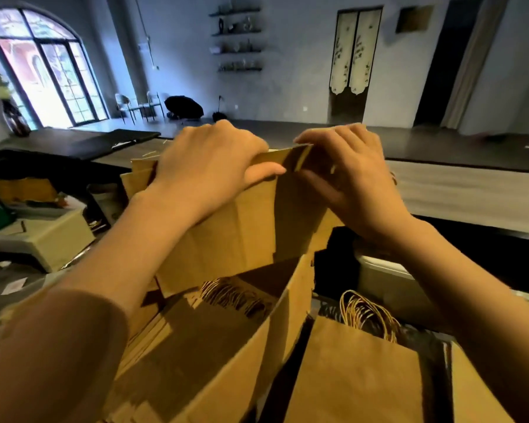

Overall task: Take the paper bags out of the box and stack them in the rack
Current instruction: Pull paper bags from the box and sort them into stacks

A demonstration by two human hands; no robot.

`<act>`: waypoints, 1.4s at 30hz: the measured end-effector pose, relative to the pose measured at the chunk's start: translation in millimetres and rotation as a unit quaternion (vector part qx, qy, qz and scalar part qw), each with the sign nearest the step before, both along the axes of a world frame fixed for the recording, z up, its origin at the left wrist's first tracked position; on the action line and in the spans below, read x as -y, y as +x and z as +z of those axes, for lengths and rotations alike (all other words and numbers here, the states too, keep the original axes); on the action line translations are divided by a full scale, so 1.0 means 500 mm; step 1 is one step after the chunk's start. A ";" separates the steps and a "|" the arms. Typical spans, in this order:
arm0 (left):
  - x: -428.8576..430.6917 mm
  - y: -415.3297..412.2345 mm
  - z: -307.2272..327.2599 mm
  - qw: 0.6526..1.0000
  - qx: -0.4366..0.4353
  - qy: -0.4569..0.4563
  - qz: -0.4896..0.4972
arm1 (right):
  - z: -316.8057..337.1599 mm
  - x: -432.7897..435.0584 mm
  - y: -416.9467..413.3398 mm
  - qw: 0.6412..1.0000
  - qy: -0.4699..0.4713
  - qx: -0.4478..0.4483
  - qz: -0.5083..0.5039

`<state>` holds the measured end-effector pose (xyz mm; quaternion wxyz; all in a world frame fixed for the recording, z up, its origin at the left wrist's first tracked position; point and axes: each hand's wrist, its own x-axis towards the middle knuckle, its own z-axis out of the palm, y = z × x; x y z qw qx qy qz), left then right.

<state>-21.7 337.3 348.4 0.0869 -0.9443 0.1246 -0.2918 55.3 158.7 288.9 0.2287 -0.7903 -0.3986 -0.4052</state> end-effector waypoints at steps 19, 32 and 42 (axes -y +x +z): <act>0.439 -0.018 -0.335 0.625 -0.252 -0.731 -0.105 | -0.259 0.418 -0.279 0.497 0.530 -0.670 0.150; 0.453 -0.116 -0.547 0.548 -0.417 -0.724 -0.038 | -0.490 0.439 -0.405 0.531 0.633 -0.547 -0.133; 0.461 -0.117 -0.588 0.567 -0.443 -0.695 -0.012 | -0.567 0.518 -0.381 0.672 0.397 -0.447 -0.437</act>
